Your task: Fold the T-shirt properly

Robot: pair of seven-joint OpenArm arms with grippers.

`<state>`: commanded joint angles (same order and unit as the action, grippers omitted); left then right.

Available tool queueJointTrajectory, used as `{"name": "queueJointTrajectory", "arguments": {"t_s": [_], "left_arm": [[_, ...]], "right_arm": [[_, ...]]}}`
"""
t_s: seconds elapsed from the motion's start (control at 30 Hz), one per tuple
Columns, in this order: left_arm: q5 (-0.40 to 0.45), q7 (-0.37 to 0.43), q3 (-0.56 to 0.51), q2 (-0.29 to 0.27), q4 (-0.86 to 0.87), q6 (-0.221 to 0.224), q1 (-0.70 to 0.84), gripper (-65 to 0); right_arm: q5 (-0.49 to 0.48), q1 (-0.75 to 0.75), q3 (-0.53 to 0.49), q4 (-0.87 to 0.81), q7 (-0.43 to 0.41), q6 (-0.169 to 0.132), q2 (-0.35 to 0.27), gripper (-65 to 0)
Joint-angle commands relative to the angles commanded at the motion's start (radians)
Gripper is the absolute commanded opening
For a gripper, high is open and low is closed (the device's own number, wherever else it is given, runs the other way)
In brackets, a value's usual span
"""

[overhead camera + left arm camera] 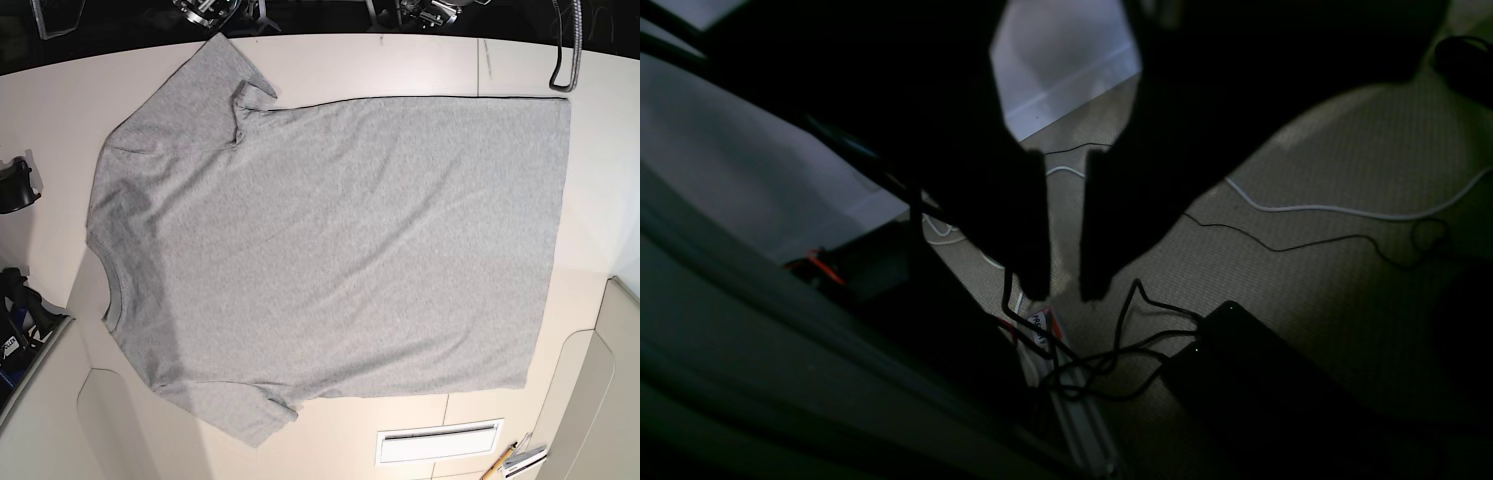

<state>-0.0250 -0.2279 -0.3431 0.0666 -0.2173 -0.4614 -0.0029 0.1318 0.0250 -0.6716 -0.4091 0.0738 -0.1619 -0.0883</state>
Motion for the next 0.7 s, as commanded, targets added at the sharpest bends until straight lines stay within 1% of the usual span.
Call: {"name": "queueJointTrajectory", "arguments": {"t_s": [0.07, 0.2, 0.3, 0.33, 0.63, 0.67, 0.7], "left_arm": [[0.000, 0.000, 0.000, 0.000, 0.000, -0.003, 0.000, -53.4], [0.000, 0.000, 0.000, 0.000, 0.000, -0.081, 0.000, -53.4], [0.000, 0.000, 0.000, 0.000, 0.000, -0.122, 0.000, -53.4], [0.000, 0.000, 0.000, 0.000, 0.000, -0.129, 0.000, -53.4], [0.000, -0.001, 0.000, 0.000, 0.000, -0.126, 0.001, -53.4], [-0.001, -0.001, 0.000, 0.000, 0.000, -0.122, 0.000, -53.4], [-0.001, -0.005, 0.000, 0.000, 0.000, -0.095, 0.001, -53.4]], "right_arm": [[-0.032, 0.000, 0.000, 0.000, 0.000, 0.000, 0.000, -57.1], [-0.039, 0.000, 0.000, -0.001, 0.000, 0.000, 0.000, -57.1], [-0.039, 0.000, 0.000, -0.001, 0.000, 0.000, 0.000, -57.1], [-0.039, 0.000, 0.000, -0.001, 0.000, 0.000, 0.000, -57.1], [-0.039, 0.000, 0.000, -0.002, 0.000, 0.000, 0.000, -57.1], [-0.039, 0.000, 0.000, -0.002, 0.000, 0.000, 0.000, -57.1], [-0.039, 0.000, 0.000, -0.002, 0.000, 0.000, 0.000, -57.1]]}}
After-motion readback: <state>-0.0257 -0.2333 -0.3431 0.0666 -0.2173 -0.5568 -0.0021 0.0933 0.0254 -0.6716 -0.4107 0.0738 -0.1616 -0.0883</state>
